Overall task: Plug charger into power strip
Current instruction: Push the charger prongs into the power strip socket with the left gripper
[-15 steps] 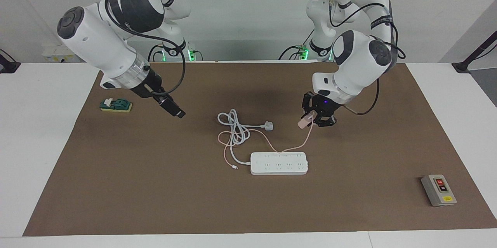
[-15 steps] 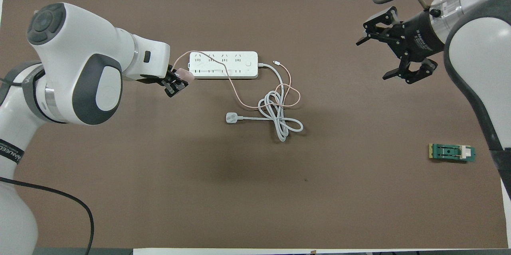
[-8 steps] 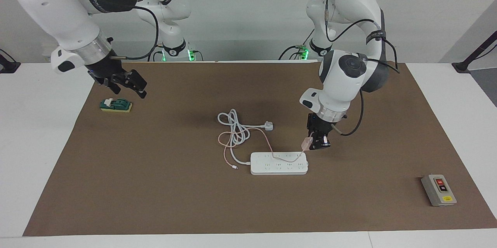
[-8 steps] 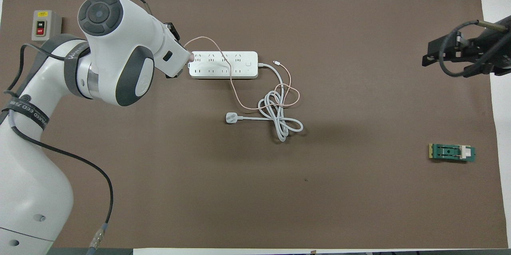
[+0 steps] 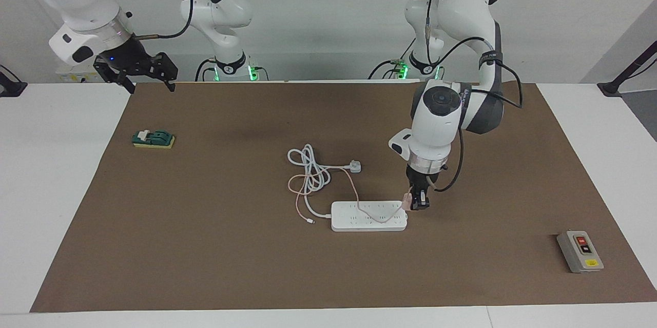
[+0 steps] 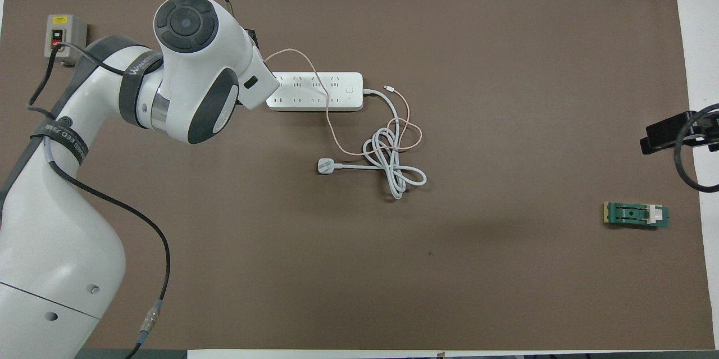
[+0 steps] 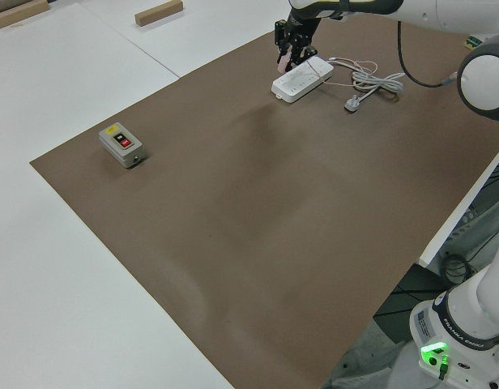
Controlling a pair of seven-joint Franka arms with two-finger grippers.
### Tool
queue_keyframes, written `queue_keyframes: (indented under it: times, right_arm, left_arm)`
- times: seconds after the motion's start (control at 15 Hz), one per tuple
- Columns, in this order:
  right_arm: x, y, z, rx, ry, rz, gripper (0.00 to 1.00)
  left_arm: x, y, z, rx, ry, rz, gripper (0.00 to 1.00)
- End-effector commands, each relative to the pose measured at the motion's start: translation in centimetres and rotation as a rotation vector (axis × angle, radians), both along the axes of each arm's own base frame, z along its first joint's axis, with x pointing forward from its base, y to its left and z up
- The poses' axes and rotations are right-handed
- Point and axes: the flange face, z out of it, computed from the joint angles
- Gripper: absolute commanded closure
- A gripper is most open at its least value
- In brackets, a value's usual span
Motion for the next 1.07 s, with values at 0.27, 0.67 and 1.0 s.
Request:
queue_keyframes:
  times: [0.27, 0.67, 1.0]
  right_arm:
    - [0.3, -0.6, -0.3, -0.071, -0.051, 0.029, 0.0]
    - [0.5, 0.0, -0.2, -0.058, -0.063, 0.009, 0.0]
    - [0.6, 0.2, -0.2, -0.04, -0.067, 0.008, 0.0]
  left_arm:
    - [-0.9, -0.6, -2.2, 0.002, -0.009, -0.037, 1.0]
    - [-2.0, -0.6, -4.3, -0.01, -0.006, -0.033, 1.0]
    - [-2.1, -0.6, -4.5, -0.007, -0.004, -0.034, 1.0]
